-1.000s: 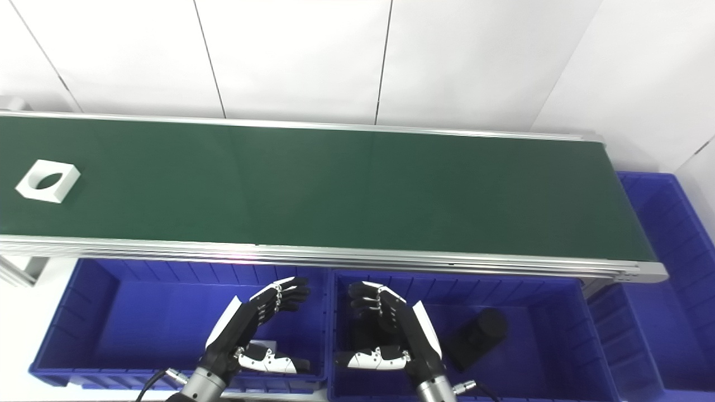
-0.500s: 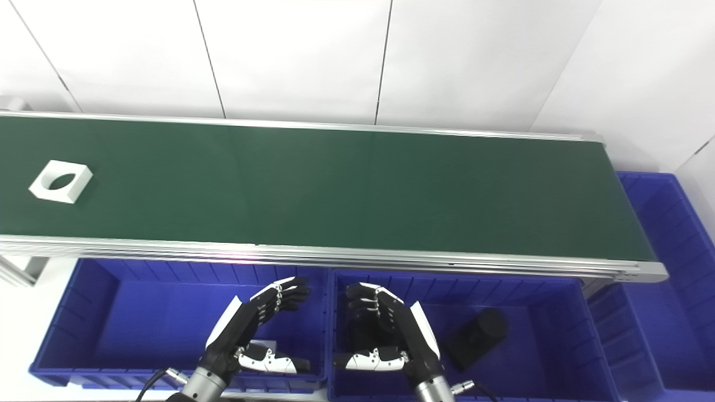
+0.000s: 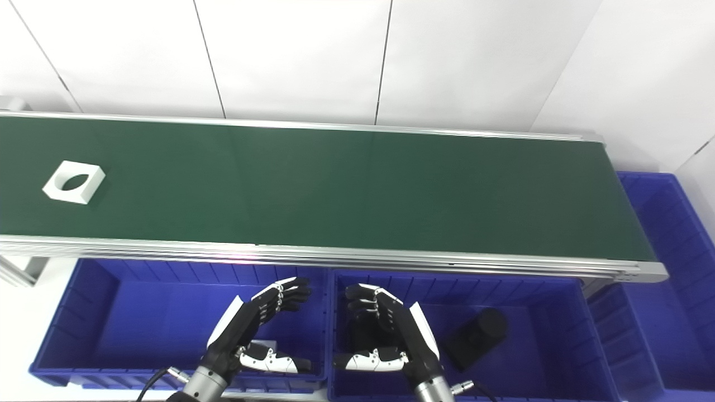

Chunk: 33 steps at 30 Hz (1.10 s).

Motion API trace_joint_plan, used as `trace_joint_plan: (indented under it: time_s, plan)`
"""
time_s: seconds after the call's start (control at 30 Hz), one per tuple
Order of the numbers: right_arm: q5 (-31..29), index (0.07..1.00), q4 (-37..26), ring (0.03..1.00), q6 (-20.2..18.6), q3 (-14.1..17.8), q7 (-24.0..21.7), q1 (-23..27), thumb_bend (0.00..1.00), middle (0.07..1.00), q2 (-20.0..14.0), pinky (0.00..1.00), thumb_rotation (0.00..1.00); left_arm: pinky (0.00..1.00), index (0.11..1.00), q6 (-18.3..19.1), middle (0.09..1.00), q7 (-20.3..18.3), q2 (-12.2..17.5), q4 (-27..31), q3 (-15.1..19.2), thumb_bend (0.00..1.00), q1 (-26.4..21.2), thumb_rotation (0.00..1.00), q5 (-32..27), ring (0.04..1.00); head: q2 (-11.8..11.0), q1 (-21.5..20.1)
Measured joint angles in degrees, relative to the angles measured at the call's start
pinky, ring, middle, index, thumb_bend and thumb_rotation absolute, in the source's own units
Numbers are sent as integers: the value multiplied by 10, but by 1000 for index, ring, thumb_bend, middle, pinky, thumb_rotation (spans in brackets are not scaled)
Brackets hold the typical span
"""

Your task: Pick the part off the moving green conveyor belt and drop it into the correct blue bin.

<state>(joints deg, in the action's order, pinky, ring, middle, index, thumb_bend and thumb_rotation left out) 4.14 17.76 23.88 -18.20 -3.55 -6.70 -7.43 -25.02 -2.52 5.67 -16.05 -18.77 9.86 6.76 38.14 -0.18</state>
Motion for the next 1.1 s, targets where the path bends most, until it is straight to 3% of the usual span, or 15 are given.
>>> trace_joint_plan:
  time_s: [0.87,1.03,1.1]
  plan:
    - [-1,743,4,712,0,3,1,0,886,767,0,639,180,752,816,0,798,1,1,-7,-3,911,-1,154,0,788,-4,-2]
    - [-1,742,9,710,0,4,1,1,888,770,0,633,186,747,815,0,798,4,1,-11,-5,919,-3,175,1,782,-15,11]
    - [-1,742,17,711,0,4,1,3,885,770,0,633,193,750,811,0,797,8,0,-15,-7,926,-4,181,1,782,-37,38]
